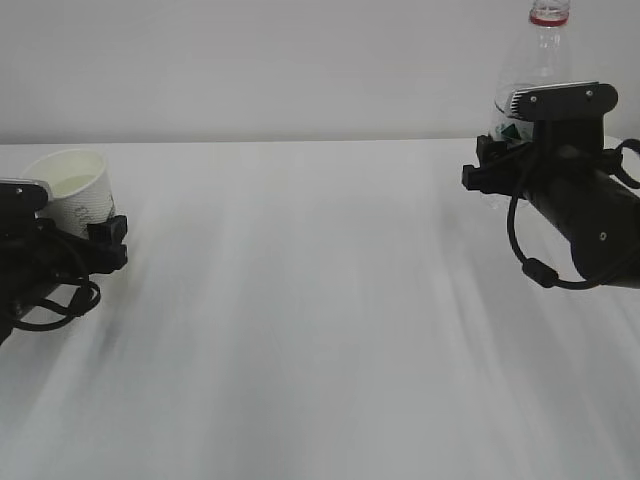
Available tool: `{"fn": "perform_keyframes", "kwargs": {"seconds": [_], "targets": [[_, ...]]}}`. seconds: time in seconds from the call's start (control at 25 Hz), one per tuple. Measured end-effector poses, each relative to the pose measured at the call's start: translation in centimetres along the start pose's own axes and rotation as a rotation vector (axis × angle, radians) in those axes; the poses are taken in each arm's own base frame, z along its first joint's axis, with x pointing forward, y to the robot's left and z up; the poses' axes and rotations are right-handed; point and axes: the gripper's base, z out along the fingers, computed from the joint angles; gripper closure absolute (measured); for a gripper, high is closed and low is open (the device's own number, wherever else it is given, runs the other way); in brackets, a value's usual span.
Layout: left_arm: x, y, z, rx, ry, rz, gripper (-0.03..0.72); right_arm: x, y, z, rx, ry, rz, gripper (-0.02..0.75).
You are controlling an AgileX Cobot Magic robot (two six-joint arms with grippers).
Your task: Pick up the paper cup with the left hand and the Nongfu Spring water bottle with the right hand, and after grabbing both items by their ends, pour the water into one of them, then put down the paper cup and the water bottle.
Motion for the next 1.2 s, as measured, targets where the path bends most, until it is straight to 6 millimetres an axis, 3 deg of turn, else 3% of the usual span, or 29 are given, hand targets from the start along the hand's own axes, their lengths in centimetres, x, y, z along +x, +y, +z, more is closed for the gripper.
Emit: {"fn": "perform_keyframes", "kwargs": {"seconds": [0.6, 0.84, 1.2], "targets": [[0.3, 0.3, 0.0, -0.036, 0.007, -0.017, 0.144, 0.0, 0.0, 0.0, 0.0, 0.0, 0.0, 0.208], [1.8, 0.5, 0.3, -0.047, 0.051, -0.018, 0.144, 0.0, 0.0, 0.0, 0.0, 0.0, 0.0, 0.207], [2.2, 0.8, 0.4, -0.079, 0.051, -0.032, 0.145, 0.0, 0.0, 0.0, 0.001, -0.002, 0.0, 0.208]]}}
